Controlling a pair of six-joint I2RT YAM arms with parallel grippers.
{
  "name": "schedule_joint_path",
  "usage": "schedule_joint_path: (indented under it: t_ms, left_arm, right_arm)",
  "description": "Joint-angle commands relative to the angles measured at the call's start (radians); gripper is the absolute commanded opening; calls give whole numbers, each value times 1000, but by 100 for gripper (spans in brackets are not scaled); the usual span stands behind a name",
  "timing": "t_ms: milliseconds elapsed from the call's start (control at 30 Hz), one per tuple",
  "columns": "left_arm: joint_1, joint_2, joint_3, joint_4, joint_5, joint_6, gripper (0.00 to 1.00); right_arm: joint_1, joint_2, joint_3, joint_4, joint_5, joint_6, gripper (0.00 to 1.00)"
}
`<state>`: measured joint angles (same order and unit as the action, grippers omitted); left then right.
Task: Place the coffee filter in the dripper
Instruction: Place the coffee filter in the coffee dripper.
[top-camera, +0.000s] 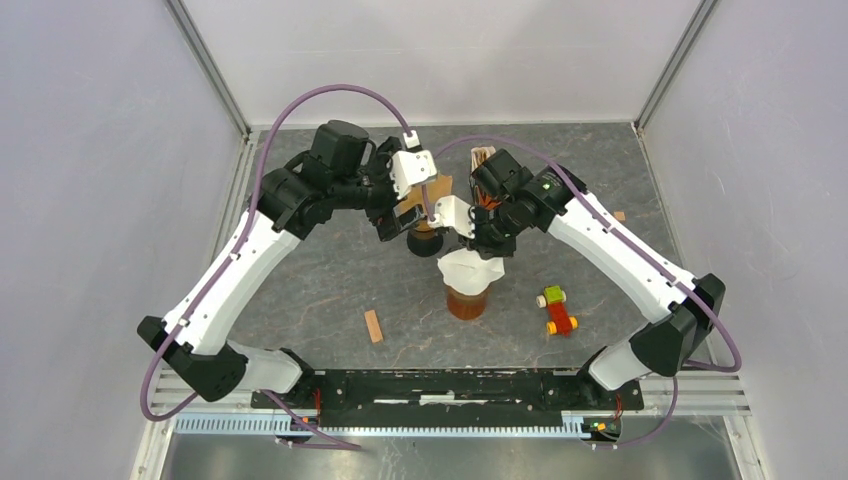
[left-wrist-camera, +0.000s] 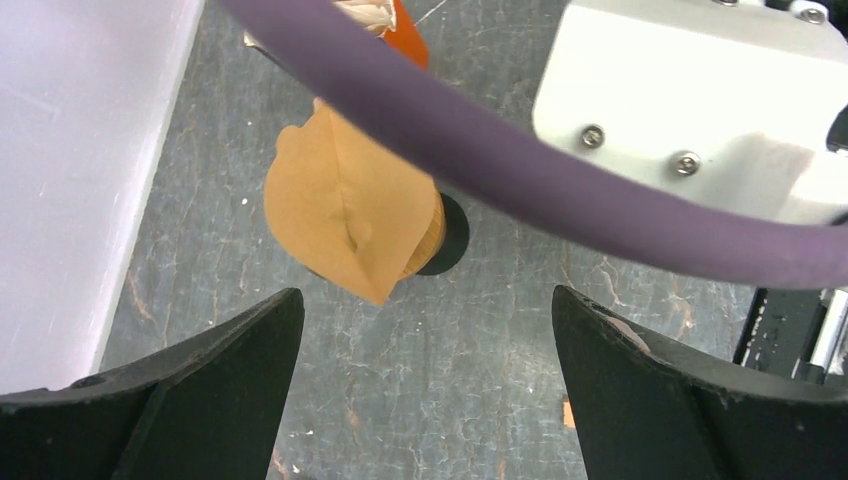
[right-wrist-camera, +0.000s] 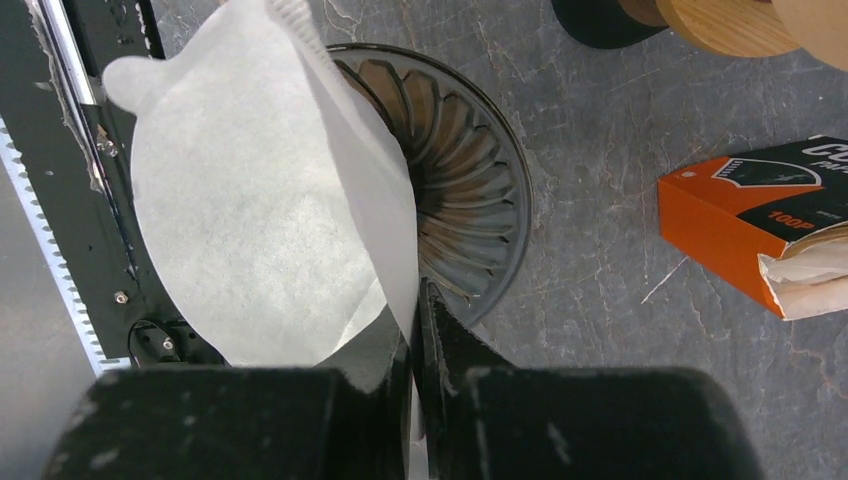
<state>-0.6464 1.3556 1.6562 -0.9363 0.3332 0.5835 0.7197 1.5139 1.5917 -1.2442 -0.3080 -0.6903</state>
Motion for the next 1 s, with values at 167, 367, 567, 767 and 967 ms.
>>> schedule_joint_path:
  t_ms: [167,367,567,767,967]
  left_arm:
    - [46,-62,-13,92,-23,-44,100]
    - [50,-65,-14,96,-25,-47,100]
    - [50,-62,-25,114,-20,-60,100]
    - [63,-73,-30,146,-26,-91,100]
    - [95,-105,-29,154,-42,-105,100]
  right_arm:
    - [23,24,59,15,59,0,25]
    - [29,12,85,21,67,1,42]
    - [29,-10,76,44,94,12,54]
    - [28,-30,-23,126,82,44,61]
    - [29,-10,-64,194,77,73,63]
